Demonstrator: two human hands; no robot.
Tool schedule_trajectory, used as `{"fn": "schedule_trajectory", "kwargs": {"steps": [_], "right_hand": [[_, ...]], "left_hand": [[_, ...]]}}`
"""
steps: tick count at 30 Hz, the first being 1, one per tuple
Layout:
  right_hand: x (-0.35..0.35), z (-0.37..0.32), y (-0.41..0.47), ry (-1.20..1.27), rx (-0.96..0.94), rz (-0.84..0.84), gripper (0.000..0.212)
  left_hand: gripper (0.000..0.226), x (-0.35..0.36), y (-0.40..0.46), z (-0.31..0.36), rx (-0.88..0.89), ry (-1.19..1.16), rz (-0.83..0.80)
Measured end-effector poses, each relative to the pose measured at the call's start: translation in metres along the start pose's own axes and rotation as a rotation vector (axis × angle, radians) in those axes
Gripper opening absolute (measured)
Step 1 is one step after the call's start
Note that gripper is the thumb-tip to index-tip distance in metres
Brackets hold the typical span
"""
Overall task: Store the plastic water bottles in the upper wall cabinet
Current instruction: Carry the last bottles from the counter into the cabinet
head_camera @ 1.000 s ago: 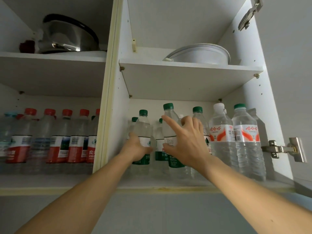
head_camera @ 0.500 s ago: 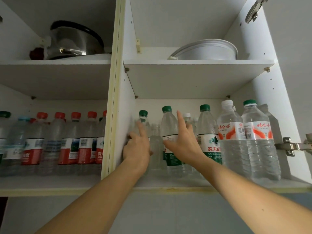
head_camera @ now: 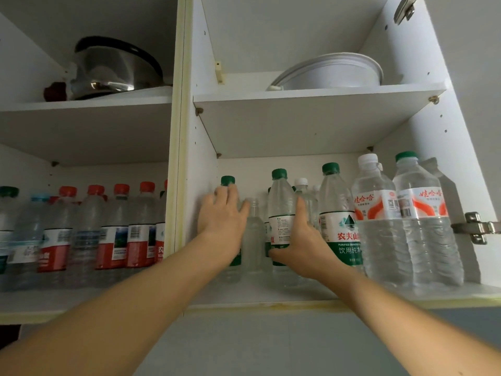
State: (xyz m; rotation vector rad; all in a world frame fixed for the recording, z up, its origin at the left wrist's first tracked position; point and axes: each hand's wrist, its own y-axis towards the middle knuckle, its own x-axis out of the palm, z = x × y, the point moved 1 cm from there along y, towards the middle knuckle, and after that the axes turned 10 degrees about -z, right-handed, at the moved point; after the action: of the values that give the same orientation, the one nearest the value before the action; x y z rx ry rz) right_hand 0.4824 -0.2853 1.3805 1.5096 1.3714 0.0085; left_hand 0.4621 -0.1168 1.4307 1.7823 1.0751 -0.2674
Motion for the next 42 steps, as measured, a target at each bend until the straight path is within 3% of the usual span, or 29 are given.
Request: {"fn": "schedule_trajectory", "kwargs": {"steps": [3,5,7,10,18,29,35,42], "right_hand": [[-0.005,0.003,-0.002,0.093,-0.017,-0.026,0.111],[-0.007,0.005,-0.002,0.138,-0.017,-0.038,0.086],[-0.006,0.003,0.0,0.173,0.009,-0.079,0.075],[-0.004,-0.001,0.005,0.199,0.061,-0.138,0.073],[-0.014,-0.004,0.016,0.044,0.176,-0.273,0.065],[0.004,-0.005,0.035,0.049,0.245,-0.278,0.053],[0.019,-0.009,0.053,0.056,0.274,-0.331,0.069],[0.033,-0.01,0.064,0.148,0.284,-0.346,0.068]], "left_hand": [[0.124,-0.007,0.012,-0.018,0.082,0.147,-0.045],[0.132,-0.008,0.017,-0.024,0.051,0.162,-0.077],[0.145,-0.007,0.017,-0.025,-0.001,0.185,-0.101],[0.154,-0.004,0.019,-0.021,-0.038,0.19,-0.125],[0.148,0.005,0.013,-0.016,-0.013,0.264,-0.191],[0.132,0.014,0.01,-0.016,-0.024,0.341,-0.14],[0.133,0.018,0.008,-0.014,-0.05,0.402,-0.132],[0.124,0.027,0.011,-0.01,-0.079,0.446,-0.15]]}}
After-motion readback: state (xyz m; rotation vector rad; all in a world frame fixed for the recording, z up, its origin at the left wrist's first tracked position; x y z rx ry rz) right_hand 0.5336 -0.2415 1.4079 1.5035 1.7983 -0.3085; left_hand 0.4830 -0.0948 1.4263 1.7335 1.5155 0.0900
